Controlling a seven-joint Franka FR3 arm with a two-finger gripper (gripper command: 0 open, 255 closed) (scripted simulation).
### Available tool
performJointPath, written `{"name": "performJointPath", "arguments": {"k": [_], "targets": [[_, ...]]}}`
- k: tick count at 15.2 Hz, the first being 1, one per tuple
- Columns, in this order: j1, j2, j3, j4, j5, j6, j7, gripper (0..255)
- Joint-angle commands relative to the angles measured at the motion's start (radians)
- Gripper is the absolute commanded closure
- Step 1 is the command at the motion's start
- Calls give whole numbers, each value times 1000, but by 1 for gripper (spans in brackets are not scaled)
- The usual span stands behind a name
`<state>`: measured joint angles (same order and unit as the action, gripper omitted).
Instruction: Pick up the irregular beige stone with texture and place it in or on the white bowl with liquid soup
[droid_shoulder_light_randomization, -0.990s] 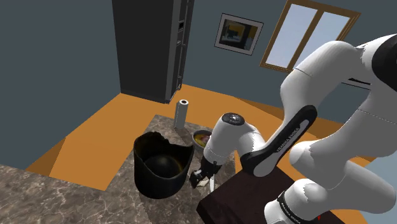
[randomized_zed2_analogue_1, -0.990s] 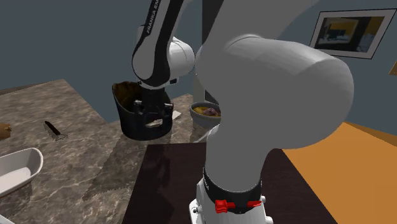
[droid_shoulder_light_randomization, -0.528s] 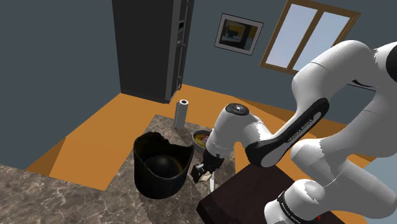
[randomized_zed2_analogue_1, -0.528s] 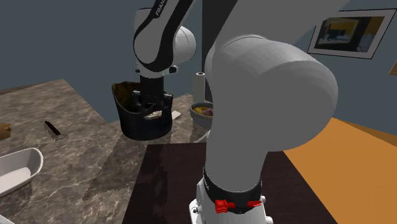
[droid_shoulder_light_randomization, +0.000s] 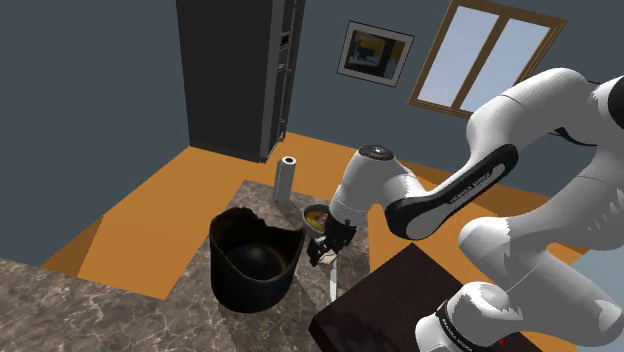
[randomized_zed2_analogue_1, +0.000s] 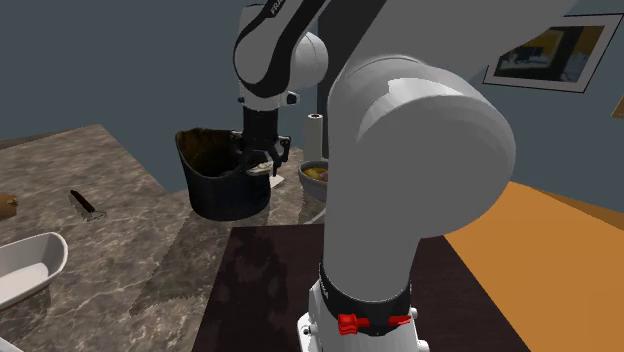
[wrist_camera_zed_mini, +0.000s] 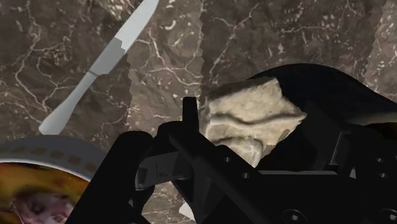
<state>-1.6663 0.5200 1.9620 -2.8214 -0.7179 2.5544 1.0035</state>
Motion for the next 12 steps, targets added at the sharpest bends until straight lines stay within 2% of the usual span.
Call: {"name": "performJointPath", "arguments": {"k": [1, 6, 12], "targets": [[-24, 19, -31, 25, -6, -30, -60, 255], [-42, 32, -151, 105, -11, -71, -214, 255], [4, 45, -319, 236, -1, -122, -383, 255]]}}
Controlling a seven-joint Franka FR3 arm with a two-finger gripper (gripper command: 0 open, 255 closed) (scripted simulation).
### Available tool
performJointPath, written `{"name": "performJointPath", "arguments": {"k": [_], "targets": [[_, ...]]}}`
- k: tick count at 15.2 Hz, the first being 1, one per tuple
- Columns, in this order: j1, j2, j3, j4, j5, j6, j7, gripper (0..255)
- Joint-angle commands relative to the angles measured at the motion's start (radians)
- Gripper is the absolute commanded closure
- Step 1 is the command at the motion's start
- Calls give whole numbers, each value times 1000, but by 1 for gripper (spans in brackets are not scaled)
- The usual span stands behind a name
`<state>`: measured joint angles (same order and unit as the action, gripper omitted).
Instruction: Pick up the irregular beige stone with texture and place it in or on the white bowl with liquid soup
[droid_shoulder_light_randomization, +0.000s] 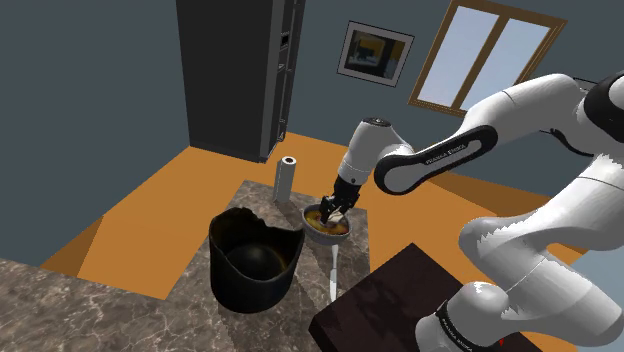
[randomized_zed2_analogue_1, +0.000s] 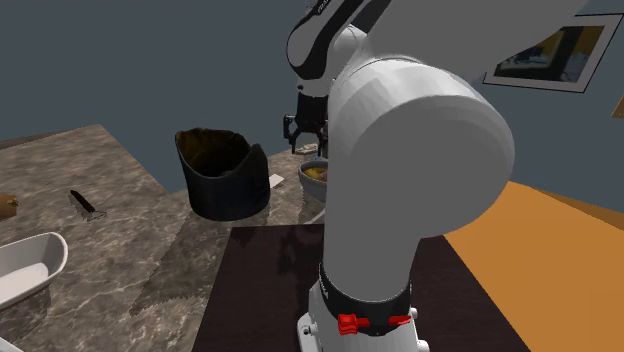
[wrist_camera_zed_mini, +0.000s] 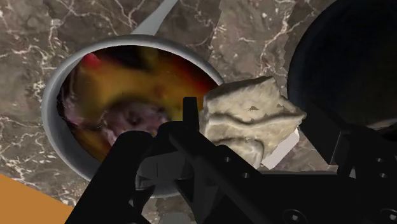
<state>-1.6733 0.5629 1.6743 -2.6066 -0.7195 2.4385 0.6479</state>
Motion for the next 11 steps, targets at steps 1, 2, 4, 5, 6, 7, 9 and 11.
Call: {"name": "performJointPath", "arguments": {"k": [1, 2, 4, 5, 6, 7, 9, 11], "targets": [[25, 6, -61, 47, 2, -16, -53, 255], [40, 11, -91, 73, 3, -27, -78, 255], [73, 24, -151, 129, 5, -49, -125, 255], [99, 36, -194, 173, 4, -67, -158, 255], [117, 36, -217, 172, -5, -55, -153, 255], [134, 37, -240, 171, -14, -43, -149, 255], [170, 40, -286, 170, -33, -20, -140, 255], [206, 45, -332, 171, -54, 2, -129, 255]]}}
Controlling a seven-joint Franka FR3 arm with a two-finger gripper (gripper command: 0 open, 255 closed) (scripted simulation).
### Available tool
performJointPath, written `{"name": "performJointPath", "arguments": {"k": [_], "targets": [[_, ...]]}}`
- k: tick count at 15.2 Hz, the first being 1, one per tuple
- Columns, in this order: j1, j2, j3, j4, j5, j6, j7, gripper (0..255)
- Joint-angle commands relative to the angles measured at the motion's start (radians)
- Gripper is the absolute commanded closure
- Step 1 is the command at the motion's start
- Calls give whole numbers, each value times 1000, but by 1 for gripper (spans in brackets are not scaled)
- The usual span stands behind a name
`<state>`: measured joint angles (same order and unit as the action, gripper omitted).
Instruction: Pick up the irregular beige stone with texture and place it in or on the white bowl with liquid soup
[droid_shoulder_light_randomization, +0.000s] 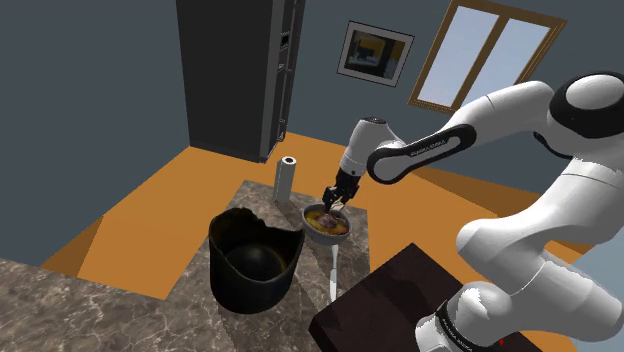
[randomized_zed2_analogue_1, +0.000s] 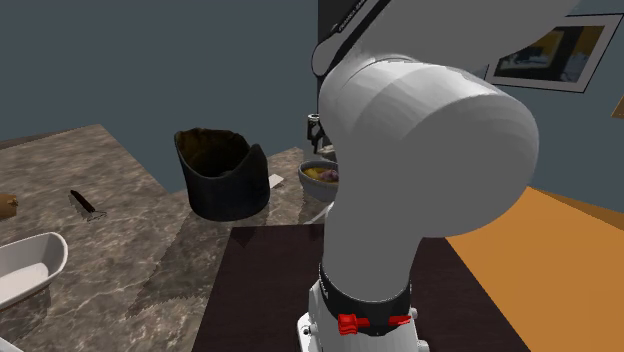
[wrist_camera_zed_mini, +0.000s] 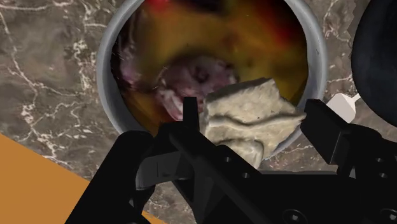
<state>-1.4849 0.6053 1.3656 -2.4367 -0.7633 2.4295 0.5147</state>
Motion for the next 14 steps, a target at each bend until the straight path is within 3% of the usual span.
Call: {"name": "performJointPath", "arguments": {"k": [1, 8, 14], "targets": [[36, 6, -47, 1, -22, 22, 10, 255], [163, 42, -208, 15, -112, 91, 60, 255], [163, 43, -208, 15, -113, 91, 60, 255]]}}
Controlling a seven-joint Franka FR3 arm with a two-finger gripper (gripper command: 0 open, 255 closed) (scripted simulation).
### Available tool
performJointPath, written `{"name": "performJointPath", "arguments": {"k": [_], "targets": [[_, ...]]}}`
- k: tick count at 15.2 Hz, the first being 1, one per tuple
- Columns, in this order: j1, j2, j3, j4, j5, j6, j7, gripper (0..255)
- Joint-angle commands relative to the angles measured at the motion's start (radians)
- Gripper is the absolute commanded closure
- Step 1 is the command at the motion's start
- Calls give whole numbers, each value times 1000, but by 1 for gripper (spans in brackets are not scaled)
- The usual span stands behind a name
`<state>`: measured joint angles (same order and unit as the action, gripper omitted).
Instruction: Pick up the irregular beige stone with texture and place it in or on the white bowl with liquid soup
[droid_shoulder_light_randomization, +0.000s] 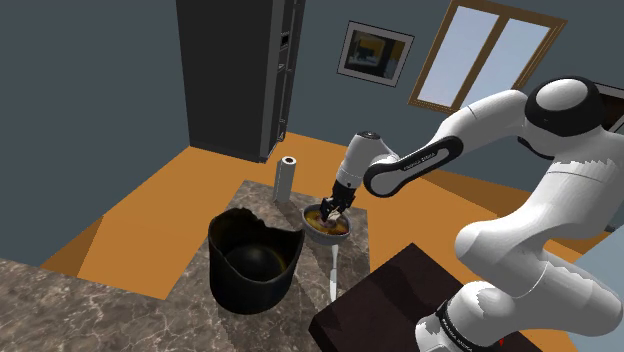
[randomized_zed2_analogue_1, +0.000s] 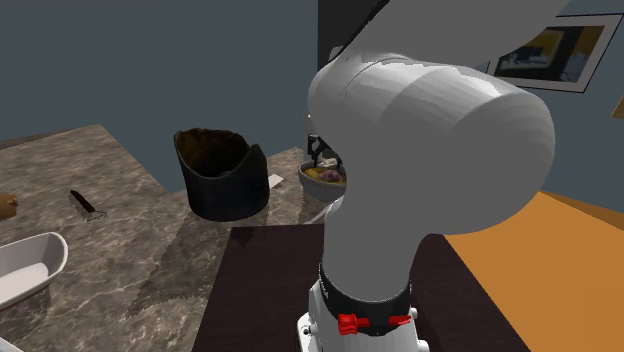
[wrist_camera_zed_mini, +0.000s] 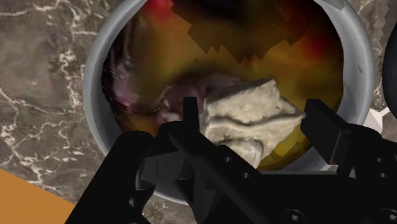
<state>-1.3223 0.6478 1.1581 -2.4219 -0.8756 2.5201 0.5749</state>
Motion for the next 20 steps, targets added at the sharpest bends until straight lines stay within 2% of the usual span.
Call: {"name": "performJointPath", "arguments": {"k": [1, 2, 3, 8, 12, 20], "targets": [[0, 0, 0, 0, 0, 0, 0, 255], [0, 0, 0, 0, 0, 0, 0, 255], [0, 0, 0, 0, 0, 0, 0, 0], [0, 0, 0, 0, 0, 0, 0, 0], [-182, -49, 214, -18, 123, -90, -80, 0], [-182, -47, 214, -17, 119, -92, -78, 0]]}}
